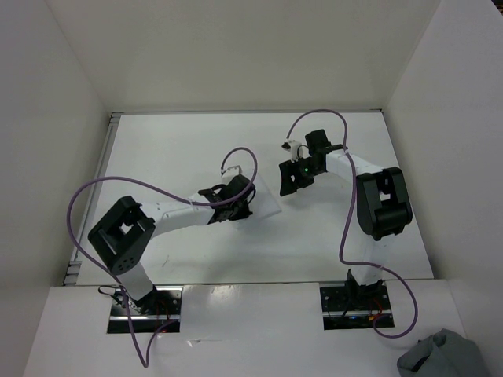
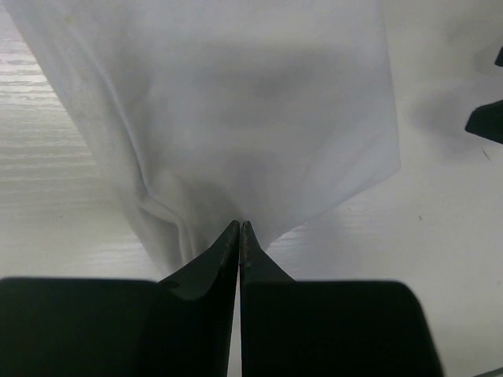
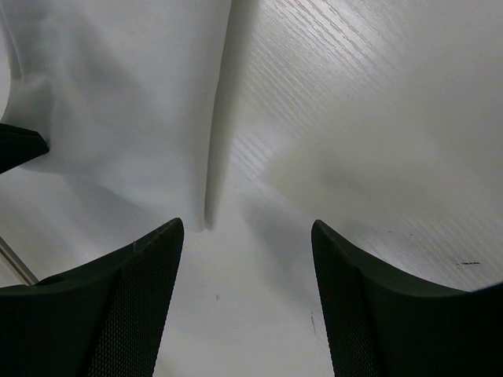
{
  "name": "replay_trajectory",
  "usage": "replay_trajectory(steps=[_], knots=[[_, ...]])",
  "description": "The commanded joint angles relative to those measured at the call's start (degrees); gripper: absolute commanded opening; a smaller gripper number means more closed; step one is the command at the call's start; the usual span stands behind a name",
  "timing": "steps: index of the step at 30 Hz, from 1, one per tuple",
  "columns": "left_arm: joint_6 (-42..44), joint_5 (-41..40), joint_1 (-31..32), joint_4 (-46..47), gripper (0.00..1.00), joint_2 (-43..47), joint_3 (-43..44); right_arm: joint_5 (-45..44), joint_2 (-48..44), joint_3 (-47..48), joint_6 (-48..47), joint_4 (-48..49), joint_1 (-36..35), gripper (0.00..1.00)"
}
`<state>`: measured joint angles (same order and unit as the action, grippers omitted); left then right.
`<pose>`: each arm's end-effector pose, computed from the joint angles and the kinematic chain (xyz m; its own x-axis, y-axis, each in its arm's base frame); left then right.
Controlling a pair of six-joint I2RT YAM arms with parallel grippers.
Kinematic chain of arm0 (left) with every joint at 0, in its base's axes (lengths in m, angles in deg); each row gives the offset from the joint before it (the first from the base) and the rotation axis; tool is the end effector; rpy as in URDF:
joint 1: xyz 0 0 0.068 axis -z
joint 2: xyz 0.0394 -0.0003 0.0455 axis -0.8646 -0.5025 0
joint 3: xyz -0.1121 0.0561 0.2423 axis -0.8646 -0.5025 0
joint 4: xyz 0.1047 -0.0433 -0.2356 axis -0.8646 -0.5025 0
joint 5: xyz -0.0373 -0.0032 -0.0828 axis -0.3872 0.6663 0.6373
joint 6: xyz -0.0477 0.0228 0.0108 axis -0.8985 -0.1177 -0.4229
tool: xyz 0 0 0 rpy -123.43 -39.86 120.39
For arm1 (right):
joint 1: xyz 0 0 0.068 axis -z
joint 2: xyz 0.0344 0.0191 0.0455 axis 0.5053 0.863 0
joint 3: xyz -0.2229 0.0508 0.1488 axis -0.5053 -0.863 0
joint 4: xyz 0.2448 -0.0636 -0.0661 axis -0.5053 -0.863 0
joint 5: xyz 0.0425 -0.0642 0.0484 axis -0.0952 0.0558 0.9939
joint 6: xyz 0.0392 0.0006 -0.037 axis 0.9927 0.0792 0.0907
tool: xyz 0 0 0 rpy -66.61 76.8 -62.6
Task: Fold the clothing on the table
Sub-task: Fold the skirt
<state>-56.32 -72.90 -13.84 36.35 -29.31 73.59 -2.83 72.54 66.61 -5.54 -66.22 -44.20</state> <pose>0.2484 -0.2428 0.1886 -0.7589 -0.3689 -0.5366 -0.1277 0.8924 -0.4328 0.3591 0.1079 0.1801 -0.7586 -0.3996 -0.5146 -0.6164 0.6960 0.3683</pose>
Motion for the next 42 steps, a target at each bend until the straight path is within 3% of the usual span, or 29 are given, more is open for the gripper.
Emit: replay_trajectory(steps=[1, 9, 24, 34, 37, 38, 41, 42], knots=[[-3.6, -3.3, 0.0, -2.4, 0.06, -0.9, 0.7, 0.7, -2.3, 0.6, -1.1, -0.1, 0.2, 0.71], [-10.6, -6.4, -0.6, -8.4, 0.09, -0.8, -0.4, 0.7, -1.3, 0.6, -1.6, -0.1, 0.2, 0.71], [-19.5, -5.9, -1.7, -9.1, 0.12, -0.8, -6.4, 0.7, -1.3, 0.6, -2.1, -1.2, 0.2, 0.71], [-20.5, -9.8, -1.7, -13.9, 0.12, -0.7, -4.3, 0.7, -1.9, 0.6, -2.1, -1.2, 0.7, 0.74], [-20.0, -15.1, 0.1, -19.0, 0.24, 3.3, -0.9, 0.7, -3.4, 0.6, -2.1, -1.2, 1.9, 0.78], [-20.0, -15.7, 0.1, -21.1, 0.37, 4.3, -0.1, 0.7, -3.4, 0.6, -2.1, -1.2, 1.9, 0.82], [-17.6, -16.8, 0.1, -22.6, 0.6, 10.0, 1.9, -1.2, -4.8, 0.1, -0.5, -0.6, 3.1, 0.9], [-17.1, -16.8, 0.1, -23.3, 0.78, 11.3, 2.6, -2.0, -5.5, 0.1, 0.0, -0.6, 3.1, 0.91]])
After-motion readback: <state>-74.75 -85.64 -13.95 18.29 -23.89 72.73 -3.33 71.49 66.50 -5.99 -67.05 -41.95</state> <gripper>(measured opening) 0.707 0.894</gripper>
